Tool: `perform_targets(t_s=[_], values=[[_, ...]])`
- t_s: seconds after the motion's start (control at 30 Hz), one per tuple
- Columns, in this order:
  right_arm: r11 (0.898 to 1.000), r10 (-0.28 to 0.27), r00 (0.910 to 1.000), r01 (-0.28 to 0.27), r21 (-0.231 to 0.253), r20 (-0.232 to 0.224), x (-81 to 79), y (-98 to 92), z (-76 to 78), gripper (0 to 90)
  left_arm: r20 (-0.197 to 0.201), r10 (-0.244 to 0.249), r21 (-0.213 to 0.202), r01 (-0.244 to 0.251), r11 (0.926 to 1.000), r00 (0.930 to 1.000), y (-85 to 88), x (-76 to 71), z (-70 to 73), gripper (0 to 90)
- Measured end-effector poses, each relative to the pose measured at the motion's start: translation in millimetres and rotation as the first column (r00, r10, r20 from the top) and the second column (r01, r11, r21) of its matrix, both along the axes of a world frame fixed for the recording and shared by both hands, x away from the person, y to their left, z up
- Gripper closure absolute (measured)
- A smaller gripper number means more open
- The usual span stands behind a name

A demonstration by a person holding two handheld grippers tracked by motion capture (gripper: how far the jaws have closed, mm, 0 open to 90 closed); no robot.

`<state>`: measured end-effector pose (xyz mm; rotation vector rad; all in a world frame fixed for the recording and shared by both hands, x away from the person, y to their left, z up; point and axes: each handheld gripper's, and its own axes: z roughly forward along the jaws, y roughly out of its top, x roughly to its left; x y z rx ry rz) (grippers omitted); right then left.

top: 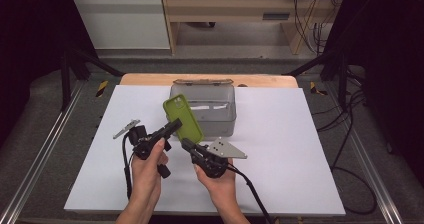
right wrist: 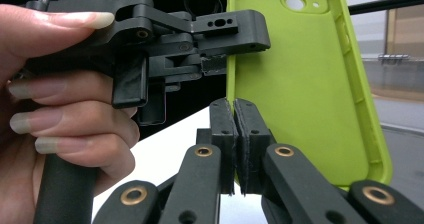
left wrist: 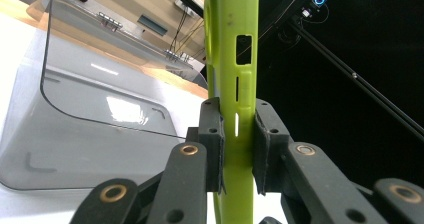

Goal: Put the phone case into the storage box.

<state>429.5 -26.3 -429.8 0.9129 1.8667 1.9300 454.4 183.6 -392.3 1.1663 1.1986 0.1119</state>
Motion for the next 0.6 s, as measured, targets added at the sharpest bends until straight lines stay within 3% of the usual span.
perform_targets(t_s=[0.07, 0.17, 0.2, 0.23, 0.33, 0.4, 0.47, 0.6], values=[[1.000, 0.012, 0.9999, -0.012, 0.004, -0.007, 0.9, -0.7, 0.6, 87.0, 0.002, -0.003, 0.004, 0.003, 1.0000, 1.0000, 0.0, -0.3, 0.4, 77.3], [1.000, 0.019, 0.9998, -0.019, -0.012, 0.005, 0.7, -5.0, 2.9, 81.2, 0.017, 0.006, 0.059, -0.007, 0.9982, 0.9998, 1.4, -1.2, 3.1, 77.3], [1.000, 0.019, 0.9998, -0.019, -0.012, 0.005, 0.7, -5.0, 2.9, 81.2, 0.017, 0.006, 0.059, -0.007, 0.9982, 0.9998, 1.4, -1.2, 3.1, 77.4], [0.999, 0.005, 0.9997, -0.004, -0.032, 0.023, 0.2, -10.9, 6.0, 77.4, 0.026, 0.013, 0.091, -0.015, 0.9957, 0.9996, 3.3, -0.7, 4.0, 77.4], [0.998, -0.020, 0.9990, 0.023, -0.064, 0.041, 0.4, -18.1, 9.2, 71.7, 0.028, 0.020, 0.112, -0.024, 0.9935, 0.9994, 5.1, -0.4, 4.7, 77.3], [0.989, -0.063, 0.9967, 0.069, -0.128, 0.052, 2.4, -28.0, 12.0, 61.5, 0.040, 0.033, 0.149, -0.039, 0.9880, 0.9987, 7.1, 0.0, 5.7, 77.3], [0.980, -0.095, 0.9944, 0.102, -0.171, 0.046, 5.0, -33.2, 12.2, 51.1, 0.042, 0.036, 0.158, -0.042, 0.9865, 0.9985, 7.6, 0.3, 6.0, 77.3], [0.948, -0.159, 0.9872, 0.156, -0.276, 0.014, 9.2, -40.1, 9.3, 36.0, 0.052, 0.047, 0.200, -0.056, 0.9782, 0.9976, 8.2, 0.9, 7.0, 77.4]])
